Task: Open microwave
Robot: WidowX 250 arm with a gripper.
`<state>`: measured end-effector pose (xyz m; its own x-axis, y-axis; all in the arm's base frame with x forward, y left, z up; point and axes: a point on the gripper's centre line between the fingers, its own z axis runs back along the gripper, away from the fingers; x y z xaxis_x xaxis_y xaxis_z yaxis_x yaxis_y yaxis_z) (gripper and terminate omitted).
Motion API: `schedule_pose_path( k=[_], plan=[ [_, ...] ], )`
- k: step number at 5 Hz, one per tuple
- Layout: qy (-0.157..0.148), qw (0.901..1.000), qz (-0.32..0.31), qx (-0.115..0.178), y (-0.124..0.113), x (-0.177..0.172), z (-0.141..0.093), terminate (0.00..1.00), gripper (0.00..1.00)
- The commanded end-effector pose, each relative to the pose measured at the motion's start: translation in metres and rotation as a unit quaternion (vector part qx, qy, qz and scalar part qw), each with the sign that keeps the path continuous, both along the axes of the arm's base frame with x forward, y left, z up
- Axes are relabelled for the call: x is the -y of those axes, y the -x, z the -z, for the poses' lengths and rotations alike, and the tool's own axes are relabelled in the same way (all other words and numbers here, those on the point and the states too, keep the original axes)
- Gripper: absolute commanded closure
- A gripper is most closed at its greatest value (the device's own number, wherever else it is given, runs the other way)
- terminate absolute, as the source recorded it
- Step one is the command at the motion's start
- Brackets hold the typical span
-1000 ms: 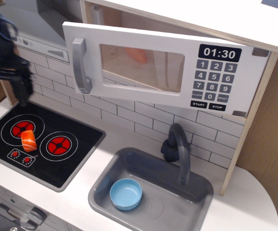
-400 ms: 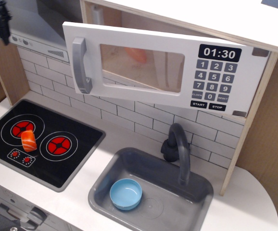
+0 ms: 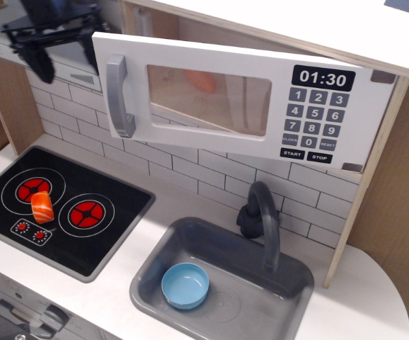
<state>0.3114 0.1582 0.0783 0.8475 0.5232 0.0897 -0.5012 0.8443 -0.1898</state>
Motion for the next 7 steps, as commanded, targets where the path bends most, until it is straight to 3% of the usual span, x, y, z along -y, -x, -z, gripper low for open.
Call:
schedule_pose_path(
  k=[1, 2, 4, 6, 7],
  plan=[
    [-0.011, 0.9955, 0.083, 0.044, 0.031, 0.05, -0.018, 0.0, 0.0],
    [-0.037, 0.988, 0.146, 0.032, 0.067, 0.062, -0.007, 0.0, 0.0],
    [-0.033, 0.9695, 0.243, -0.008, 0.134, 0.125, 0.007, 0.0, 0.0],
    [-0.005, 0.9629, 0.265, -0.05, 0.144, 0.193, 0.005, 0.0, 0.0],
    [0.002, 0.968, 0.249, -0.033, 0.136, 0.228, -0.004, 0.0, 0.0]
  ],
)
